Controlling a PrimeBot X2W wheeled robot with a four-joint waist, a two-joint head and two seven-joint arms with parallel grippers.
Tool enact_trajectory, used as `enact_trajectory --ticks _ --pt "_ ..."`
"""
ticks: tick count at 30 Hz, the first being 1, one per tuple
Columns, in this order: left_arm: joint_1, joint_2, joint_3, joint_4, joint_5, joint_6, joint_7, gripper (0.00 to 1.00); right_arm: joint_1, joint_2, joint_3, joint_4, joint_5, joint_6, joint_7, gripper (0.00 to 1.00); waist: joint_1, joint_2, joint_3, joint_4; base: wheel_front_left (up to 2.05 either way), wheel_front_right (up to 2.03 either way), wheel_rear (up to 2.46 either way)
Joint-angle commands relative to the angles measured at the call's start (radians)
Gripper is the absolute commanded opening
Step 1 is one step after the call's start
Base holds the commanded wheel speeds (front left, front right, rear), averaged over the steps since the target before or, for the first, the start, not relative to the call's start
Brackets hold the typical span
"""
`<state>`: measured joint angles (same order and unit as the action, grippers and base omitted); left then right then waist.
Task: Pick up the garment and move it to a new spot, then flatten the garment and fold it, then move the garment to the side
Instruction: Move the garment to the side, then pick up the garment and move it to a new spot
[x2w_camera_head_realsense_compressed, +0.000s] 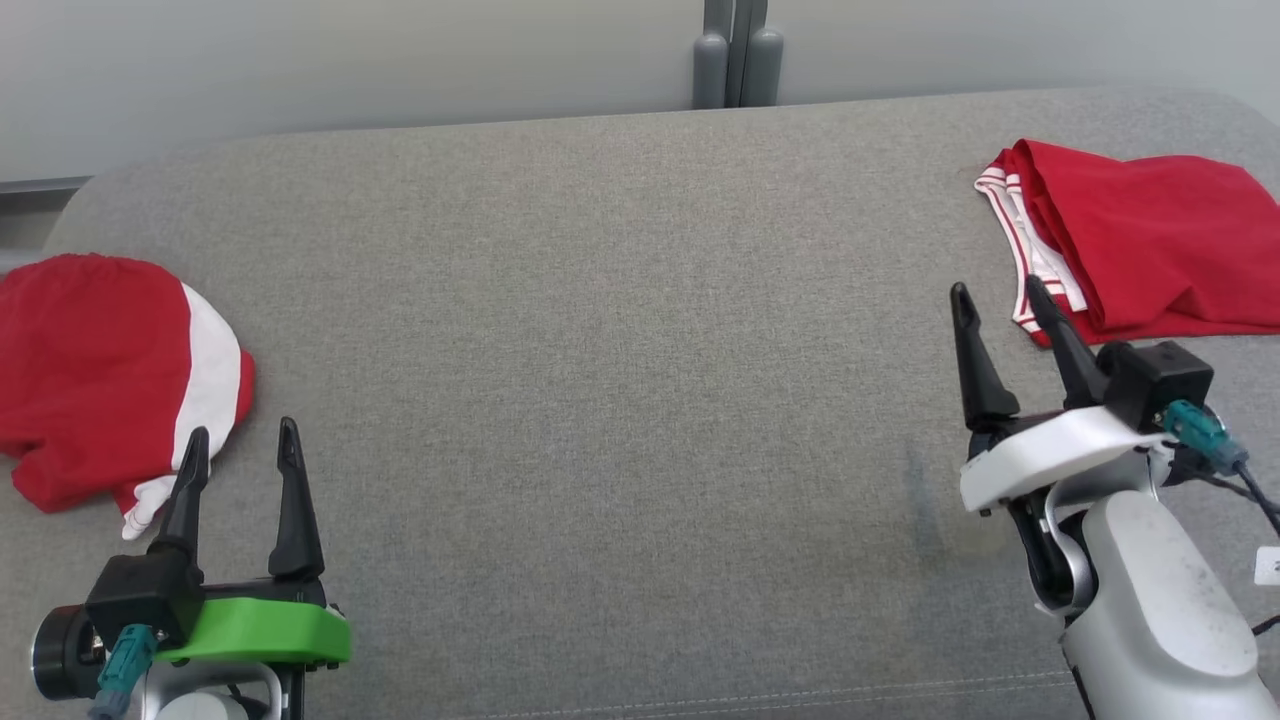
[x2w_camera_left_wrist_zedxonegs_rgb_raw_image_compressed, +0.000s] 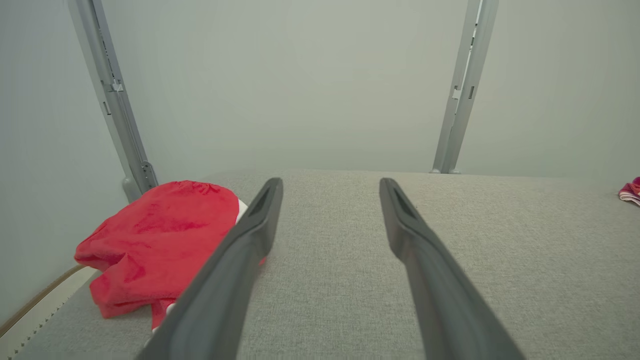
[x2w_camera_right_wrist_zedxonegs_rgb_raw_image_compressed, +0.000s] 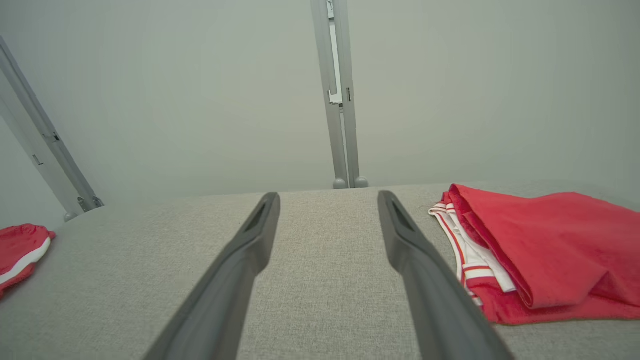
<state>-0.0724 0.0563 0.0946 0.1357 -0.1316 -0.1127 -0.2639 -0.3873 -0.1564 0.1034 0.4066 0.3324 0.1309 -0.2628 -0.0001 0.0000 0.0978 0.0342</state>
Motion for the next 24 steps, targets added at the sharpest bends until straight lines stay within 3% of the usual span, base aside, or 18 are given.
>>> enact_trajectory --ticks 1,8,24 --pt "0.016 0.001 0.004 0.011 -0.006 0.008 0.0 1.0 0.038 0.014 -0.006 -0.021 -0.038 0.0 -0.003 1.0 0.0001 0.0 -0.016 -0.003 0.0 0.0 0.0" --pt "0.035 -0.001 0.001 0.027 -0.008 0.018 0.0 1.0 0.137 0.061 -0.017 -0.116 -0.118 0.0 -0.002 1.0 0.0001 0.0 -0.043 -0.015 0.0 0.0 0.0" --pt "0.096 0.016 -0.026 0.013 0.019 0.046 0.058 1.0 0.246 0.097 -0.042 -0.192 -0.119 0.0 0.002 1.0 0.0001 0.0 -0.098 -0.034 0.0 0.0 0.0"
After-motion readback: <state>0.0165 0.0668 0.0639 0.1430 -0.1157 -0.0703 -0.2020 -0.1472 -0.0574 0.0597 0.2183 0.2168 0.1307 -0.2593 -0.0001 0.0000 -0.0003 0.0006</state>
